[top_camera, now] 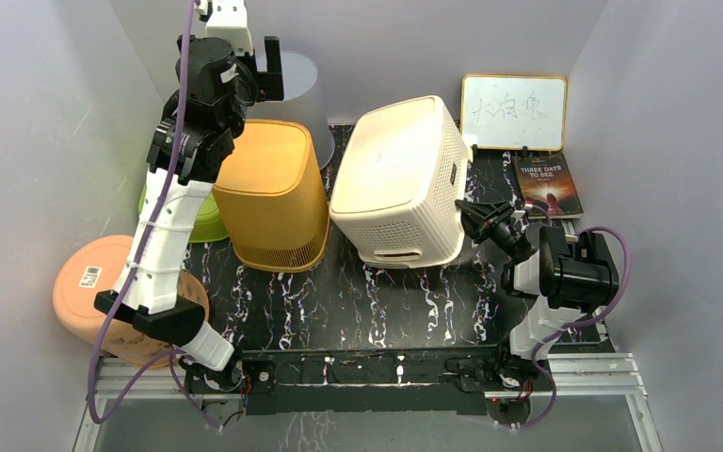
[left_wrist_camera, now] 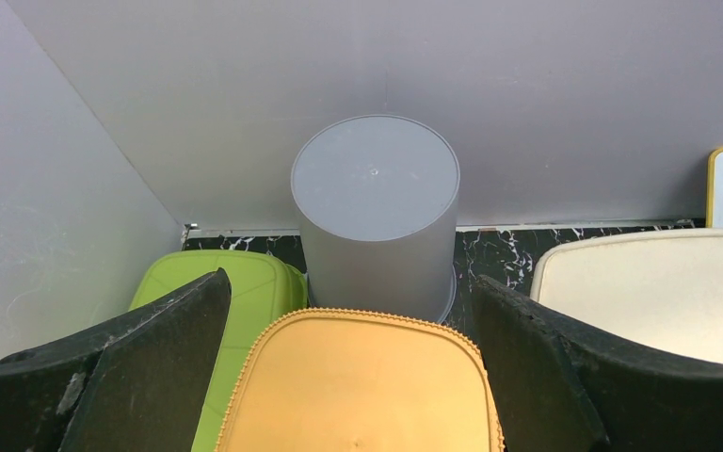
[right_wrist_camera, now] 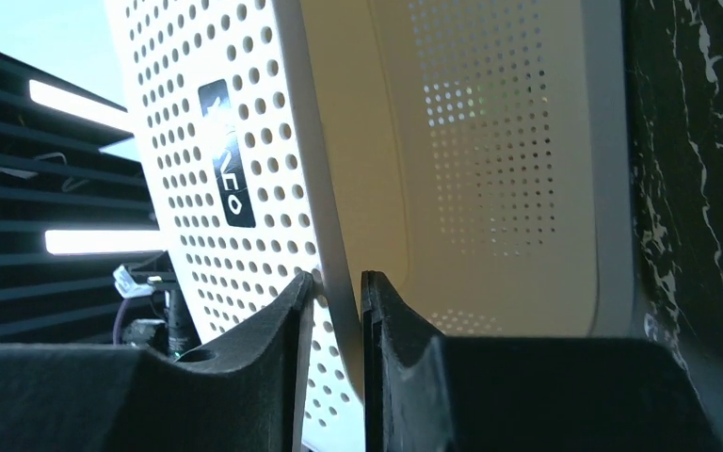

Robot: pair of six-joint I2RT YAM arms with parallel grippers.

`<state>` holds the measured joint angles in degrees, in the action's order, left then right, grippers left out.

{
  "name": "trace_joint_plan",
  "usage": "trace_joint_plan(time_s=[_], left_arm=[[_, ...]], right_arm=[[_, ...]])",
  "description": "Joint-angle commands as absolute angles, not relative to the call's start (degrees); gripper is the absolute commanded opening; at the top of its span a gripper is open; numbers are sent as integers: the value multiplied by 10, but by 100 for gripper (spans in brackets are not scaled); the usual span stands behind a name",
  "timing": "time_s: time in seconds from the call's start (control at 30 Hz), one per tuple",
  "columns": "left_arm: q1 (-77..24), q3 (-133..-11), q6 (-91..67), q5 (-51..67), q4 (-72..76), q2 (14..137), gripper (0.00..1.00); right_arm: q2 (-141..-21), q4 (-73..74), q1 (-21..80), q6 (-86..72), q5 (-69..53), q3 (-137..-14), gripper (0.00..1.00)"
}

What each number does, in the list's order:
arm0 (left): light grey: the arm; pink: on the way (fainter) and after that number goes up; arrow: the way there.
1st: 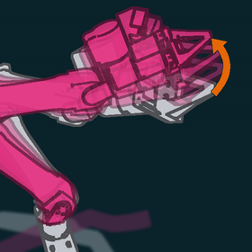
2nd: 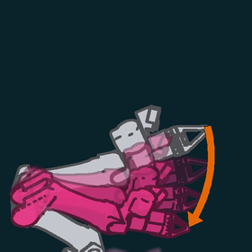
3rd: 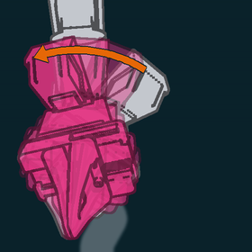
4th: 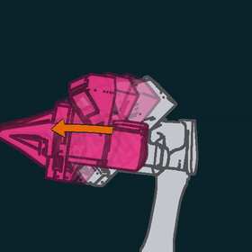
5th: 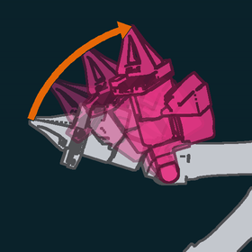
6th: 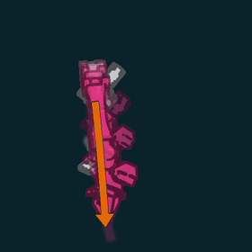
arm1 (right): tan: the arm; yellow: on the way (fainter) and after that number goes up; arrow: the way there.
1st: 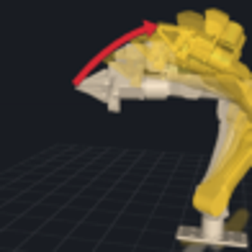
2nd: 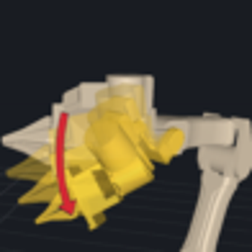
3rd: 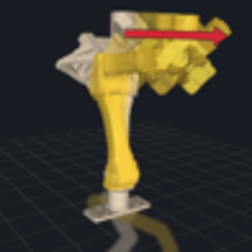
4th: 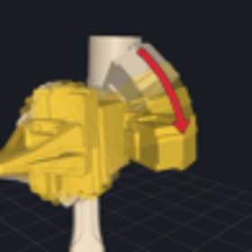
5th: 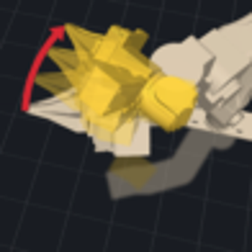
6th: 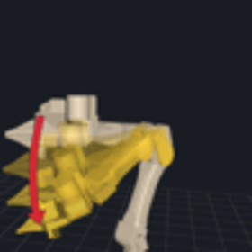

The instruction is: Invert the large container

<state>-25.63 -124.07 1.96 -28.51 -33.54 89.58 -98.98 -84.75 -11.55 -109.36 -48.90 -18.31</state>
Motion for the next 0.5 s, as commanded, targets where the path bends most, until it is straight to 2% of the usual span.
trace_joint_plan(time_s=[0.0,0.2,0.27,0.37,0.47], left_arm=[[-260,-1242,21,-289,-334,891,98],[-259,-1236,17,-282,-331,898,98],[-260,-1232,13,-278,-332,900,98],[-259,-1224,6,-269,-330,903,98],[-260,-1218,-1,-258,-331,909,98]], right_arm=[[-994,-967,-119,-1040,-576,-192,21],[-994,-839,-147,-928,-609,-246,30],[-994,-769,-157,-874,-613,-275,37],[-1013,-691,-170,-809,-601,-309,39],[-1016,-492,-177,-643,-580,-375,40]])
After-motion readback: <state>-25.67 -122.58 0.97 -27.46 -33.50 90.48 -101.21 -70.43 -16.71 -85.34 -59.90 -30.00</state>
